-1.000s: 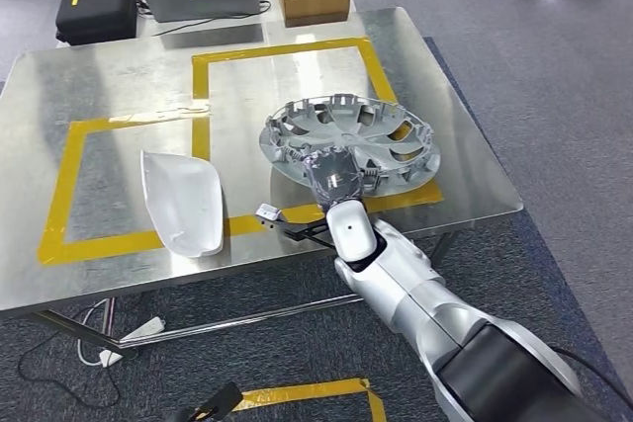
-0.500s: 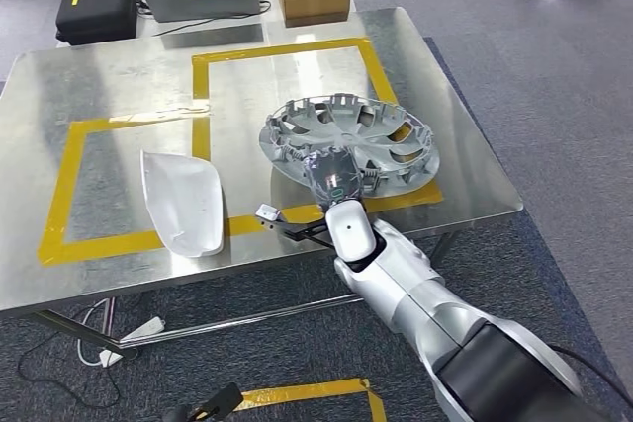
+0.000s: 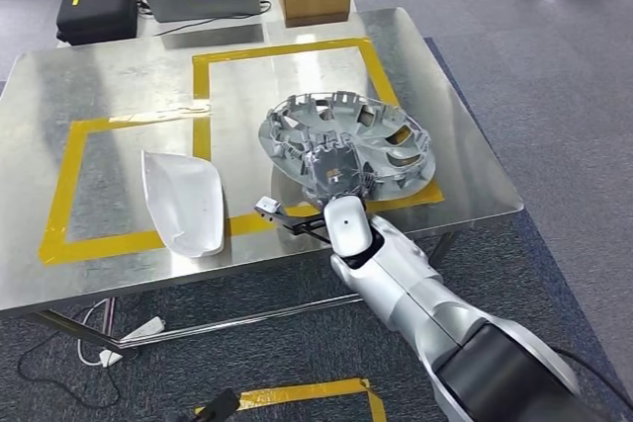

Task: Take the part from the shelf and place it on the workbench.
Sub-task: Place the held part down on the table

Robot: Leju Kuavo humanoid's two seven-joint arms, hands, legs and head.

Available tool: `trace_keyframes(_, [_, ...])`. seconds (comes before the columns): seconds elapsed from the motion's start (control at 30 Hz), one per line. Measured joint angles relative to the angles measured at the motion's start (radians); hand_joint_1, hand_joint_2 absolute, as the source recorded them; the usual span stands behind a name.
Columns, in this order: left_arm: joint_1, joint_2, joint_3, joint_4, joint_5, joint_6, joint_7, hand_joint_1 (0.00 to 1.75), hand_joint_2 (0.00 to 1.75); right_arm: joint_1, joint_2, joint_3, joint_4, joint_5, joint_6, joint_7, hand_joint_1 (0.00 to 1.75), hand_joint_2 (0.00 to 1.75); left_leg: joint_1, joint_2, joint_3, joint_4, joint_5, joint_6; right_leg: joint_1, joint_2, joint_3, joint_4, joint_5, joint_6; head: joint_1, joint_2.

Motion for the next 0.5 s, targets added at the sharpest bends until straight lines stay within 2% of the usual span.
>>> trace_keyframes(0.23, [0.006, 0.000, 0.000, 0.000, 0.009, -0.023, 0.002, 0.00, 0.00, -0.002, 0.000, -0.037, 0.000, 0.000, 0.026, 0.006, 0.00, 0.00, 0.000, 0.000, 0.000, 0.000, 0.000, 0.000, 0.000, 0.000, 0.000, 0.000, 0.000, 0.000, 0.000, 0.000])
trace_keyframes(0.5, [0.024, -0.004, 0.000, 0.000, 0.023, -0.063, 0.003, 0.00, 0.00, -0.025, -0.010, -0.139, 0.008, 0.000, 0.050, 0.010, 0.00, 0.00, 0.000, 0.000, 0.000, 0.000, 0.000, 0.000, 0.000, 0.000, -0.001, 0.000, 0.000, 0.000, 0.000, 0.000])
